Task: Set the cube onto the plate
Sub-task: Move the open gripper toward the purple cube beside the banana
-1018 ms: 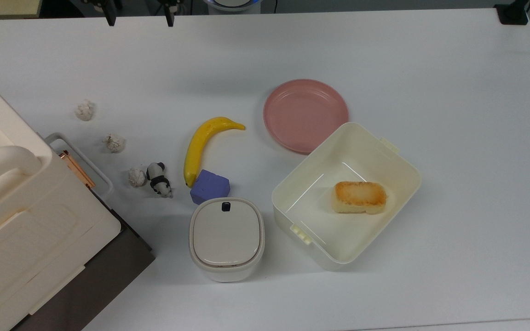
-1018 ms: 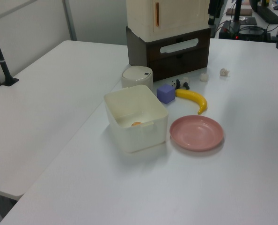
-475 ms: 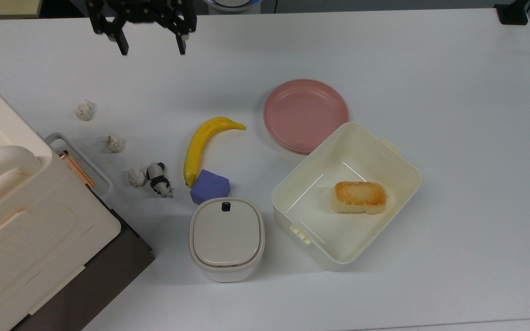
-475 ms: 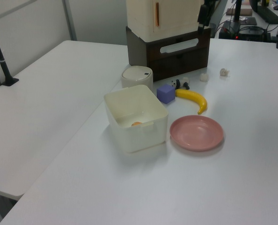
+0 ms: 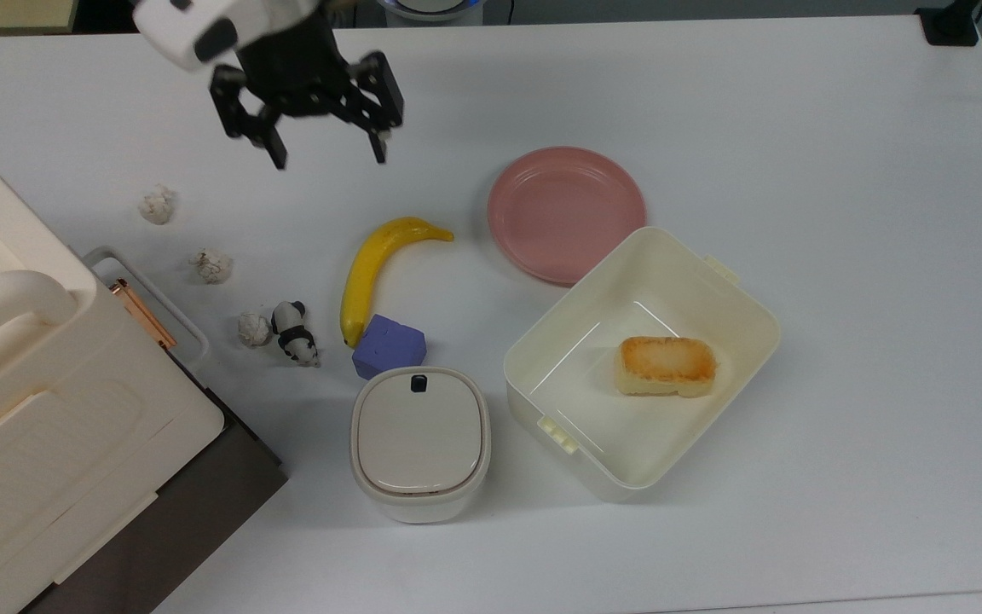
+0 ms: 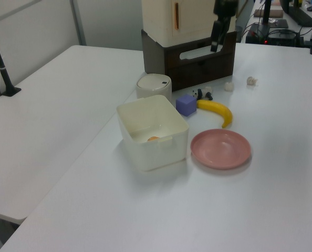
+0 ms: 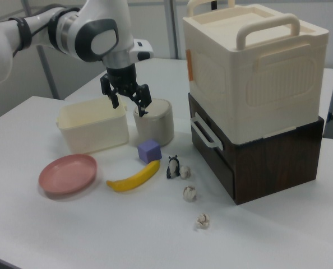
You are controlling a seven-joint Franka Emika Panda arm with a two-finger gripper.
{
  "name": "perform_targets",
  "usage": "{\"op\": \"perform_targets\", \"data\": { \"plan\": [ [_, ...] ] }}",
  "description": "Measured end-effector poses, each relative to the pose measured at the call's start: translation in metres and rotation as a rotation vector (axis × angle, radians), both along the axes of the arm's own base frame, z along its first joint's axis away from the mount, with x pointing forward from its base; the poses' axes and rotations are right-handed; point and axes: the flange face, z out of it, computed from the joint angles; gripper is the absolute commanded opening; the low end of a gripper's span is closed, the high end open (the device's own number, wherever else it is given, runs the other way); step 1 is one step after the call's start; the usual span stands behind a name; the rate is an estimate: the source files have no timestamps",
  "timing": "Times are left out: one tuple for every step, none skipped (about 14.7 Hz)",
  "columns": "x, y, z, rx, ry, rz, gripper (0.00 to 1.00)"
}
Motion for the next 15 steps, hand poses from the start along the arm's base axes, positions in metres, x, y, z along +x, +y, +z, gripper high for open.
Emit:
{"op": "perform_targets", "data": {
  "plan": [
    [0.003, 0.002, -0.006, 0.013, 0.005, -0.001, 1.00],
    [0.004, 0.003, -0.010, 0.020, 0.009, -0.002, 1.00],
    [0.005, 0.003, -0.011, 0.023, 0.011, -0.003, 1.00],
    [0.005, 0.004, -0.011, 0.031, 0.010, -0.004, 1.00],
    [0.005, 0.005, -0.011, 0.046, 0.008, -0.007, 1.00],
    [0.006, 0.006, -0.012, 0.059, 0.008, -0.007, 1.00],
    [0.006, 0.006, -0.014, 0.063, 0.011, -0.006, 1.00],
    [0.008, 0.006, -0.018, 0.063, 0.016, -0.005, 1.00],
    [0.009, 0.006, -0.022, 0.063, 0.022, -0.003, 1.00],
    [0.010, 0.006, -0.025, 0.063, 0.027, 0.000, 1.00],
    [0.011, 0.006, -0.028, 0.062, 0.031, 0.002, 1.00],
    [0.011, 0.007, -0.031, 0.062, 0.035, 0.006, 1.00],
    [0.012, 0.009, -0.033, 0.061, 0.038, 0.015, 1.00],
    [0.013, 0.013, -0.037, 0.056, 0.042, 0.032, 1.00],
    [0.015, 0.016, -0.042, 0.048, 0.050, 0.050, 1.00]
  ]
}}
